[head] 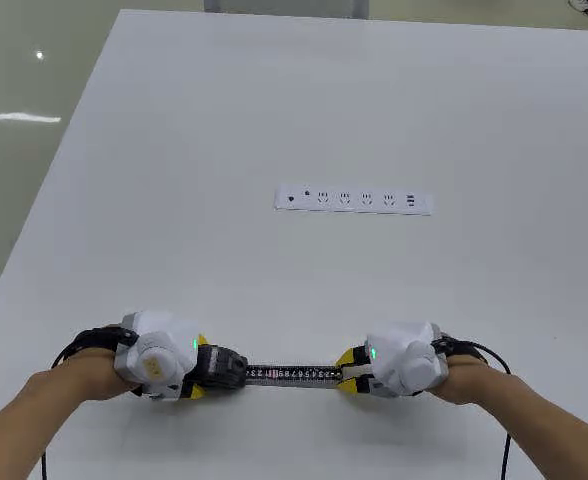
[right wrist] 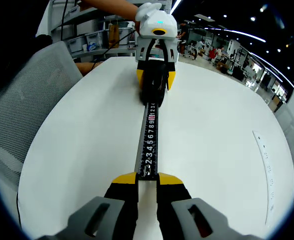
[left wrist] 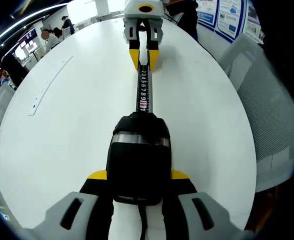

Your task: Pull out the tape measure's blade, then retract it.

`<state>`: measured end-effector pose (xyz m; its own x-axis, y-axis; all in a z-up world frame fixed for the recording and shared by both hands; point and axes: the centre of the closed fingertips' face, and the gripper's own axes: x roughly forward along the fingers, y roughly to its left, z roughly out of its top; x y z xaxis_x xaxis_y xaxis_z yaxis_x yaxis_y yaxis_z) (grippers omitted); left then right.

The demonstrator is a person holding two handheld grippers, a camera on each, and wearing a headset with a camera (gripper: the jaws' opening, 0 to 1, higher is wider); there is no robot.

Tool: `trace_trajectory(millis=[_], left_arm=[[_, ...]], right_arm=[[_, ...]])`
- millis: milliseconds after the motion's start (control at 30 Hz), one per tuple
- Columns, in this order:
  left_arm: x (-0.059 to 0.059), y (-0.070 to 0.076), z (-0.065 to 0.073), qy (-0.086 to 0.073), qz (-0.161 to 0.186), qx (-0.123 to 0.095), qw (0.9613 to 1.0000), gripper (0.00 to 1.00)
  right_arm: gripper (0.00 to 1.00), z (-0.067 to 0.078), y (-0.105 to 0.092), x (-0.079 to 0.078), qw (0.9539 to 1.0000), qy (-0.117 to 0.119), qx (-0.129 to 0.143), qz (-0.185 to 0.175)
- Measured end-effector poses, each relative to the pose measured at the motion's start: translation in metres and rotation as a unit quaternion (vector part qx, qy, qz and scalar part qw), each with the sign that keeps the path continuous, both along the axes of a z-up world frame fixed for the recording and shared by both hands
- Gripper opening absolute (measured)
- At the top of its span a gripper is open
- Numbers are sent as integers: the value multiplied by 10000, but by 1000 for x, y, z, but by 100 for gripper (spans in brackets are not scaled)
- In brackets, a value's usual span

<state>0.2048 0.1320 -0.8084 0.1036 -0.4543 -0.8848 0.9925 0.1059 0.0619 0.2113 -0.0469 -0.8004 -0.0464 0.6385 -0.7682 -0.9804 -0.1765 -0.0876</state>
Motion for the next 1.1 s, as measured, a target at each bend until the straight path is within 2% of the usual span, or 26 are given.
trace_trajectory(millis=[500,1100], left_arm=[[-1,-3,4,-1,-4,23,10000,32],[0,-1,2,-5,-13,27,10000,32]], right_arm=[[12,1,-6,0,10000,-8,-11,-7],[12,0,-18,0,10000,9,-55,-50]])
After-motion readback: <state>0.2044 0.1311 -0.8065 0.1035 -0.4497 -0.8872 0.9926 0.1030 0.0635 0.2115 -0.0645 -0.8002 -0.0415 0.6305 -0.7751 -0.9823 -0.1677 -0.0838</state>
